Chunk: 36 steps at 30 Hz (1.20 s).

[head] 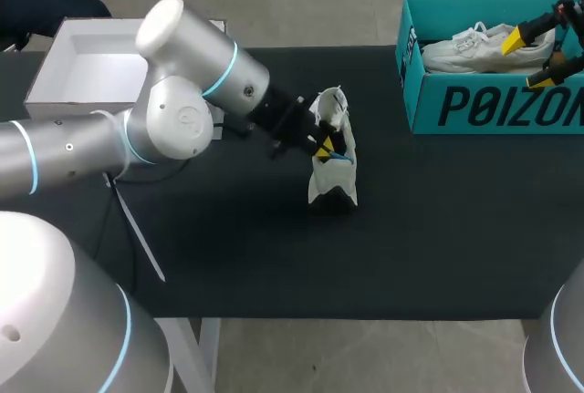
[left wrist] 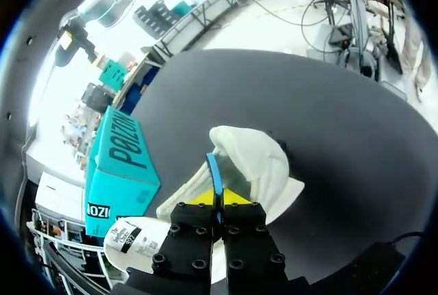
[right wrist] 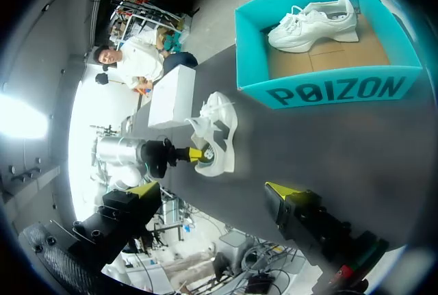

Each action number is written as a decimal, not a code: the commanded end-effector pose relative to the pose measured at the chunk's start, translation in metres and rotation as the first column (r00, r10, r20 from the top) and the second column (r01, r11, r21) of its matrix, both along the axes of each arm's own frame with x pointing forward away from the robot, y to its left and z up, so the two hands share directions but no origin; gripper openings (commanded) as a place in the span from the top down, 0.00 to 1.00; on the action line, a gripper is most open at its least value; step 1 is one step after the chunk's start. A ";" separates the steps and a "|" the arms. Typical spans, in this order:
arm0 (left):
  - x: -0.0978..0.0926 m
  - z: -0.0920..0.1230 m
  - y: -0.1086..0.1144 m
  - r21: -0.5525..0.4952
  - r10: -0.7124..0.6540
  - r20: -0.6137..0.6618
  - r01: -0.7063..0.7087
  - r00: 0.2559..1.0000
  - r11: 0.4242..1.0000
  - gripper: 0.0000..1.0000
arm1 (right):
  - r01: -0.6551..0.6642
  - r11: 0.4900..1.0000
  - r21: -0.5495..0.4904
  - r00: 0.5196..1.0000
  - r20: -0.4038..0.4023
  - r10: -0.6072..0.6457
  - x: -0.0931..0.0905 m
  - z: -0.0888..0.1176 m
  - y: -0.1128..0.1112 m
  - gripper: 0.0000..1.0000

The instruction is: Take the shoe out of the shoebox, open the shoe tongue, remove and reinsert the insole, then place the shoe into the shoebox

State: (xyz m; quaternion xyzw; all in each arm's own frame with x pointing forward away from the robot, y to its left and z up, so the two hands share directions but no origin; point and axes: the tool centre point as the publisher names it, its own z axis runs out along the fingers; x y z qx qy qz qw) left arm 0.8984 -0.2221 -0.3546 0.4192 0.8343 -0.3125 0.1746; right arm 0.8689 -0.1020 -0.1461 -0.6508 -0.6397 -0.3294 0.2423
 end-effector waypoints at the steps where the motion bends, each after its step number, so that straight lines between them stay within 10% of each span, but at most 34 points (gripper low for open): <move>1: 0.003 -0.004 -0.005 0.034 0.017 -0.005 -0.017 1.000 0.999 1.00 | 0.000 1.000 -0.003 1.000 -0.002 0.000 0.000 0.000 0.000 0.00; 15: 0.003 -0.005 -0.009 0.025 0.022 -0.018 -0.021 1.000 0.999 0.98 | 0.000 1.000 -0.003 1.000 -0.002 0.000 0.000 0.000 0.000 0.00; 17: 0.001 -0.001 -0.006 0.018 0.021 -0.023 -0.021 1.000 1.000 0.57 | 0.000 1.000 -0.003 1.000 -0.002 0.000 0.000 0.000 0.000 0.00; 25: -0.006 0.019 -0.001 0.070 0.014 -0.001 -0.014 1.000 0.997 0.23 | 0.000 1.000 -0.003 1.000 -0.002 0.000 0.000 0.000 0.000 0.00; 30: -0.005 0.029 0.000 0.110 0.010 0.012 -0.011 1.000 0.994 0.37 | 0.000 1.000 -0.003 1.000 -0.002 0.000 0.000 0.000 0.000 0.00; 33: -0.002 0.036 0.001 0.127 0.002 0.022 -0.005 1.000 0.992 0.63 | 0.000 1.000 -0.003 1.000 -0.002 0.000 0.000 0.000 0.000 0.00; 34: -0.001 0.039 0.001 0.145 -0.006 0.026 0.002 1.000 0.989 0.93 | 0.000 1.000 -0.003 1.000 -0.002 0.000 0.000 0.000 0.000 0.00; 36: 0.004 0.044 0.004 0.174 -0.021 0.040 0.014 0.999 0.985 1.00 | 0.000 1.000 -0.003 1.000 -0.002 0.000 0.000 0.000 0.000 0.00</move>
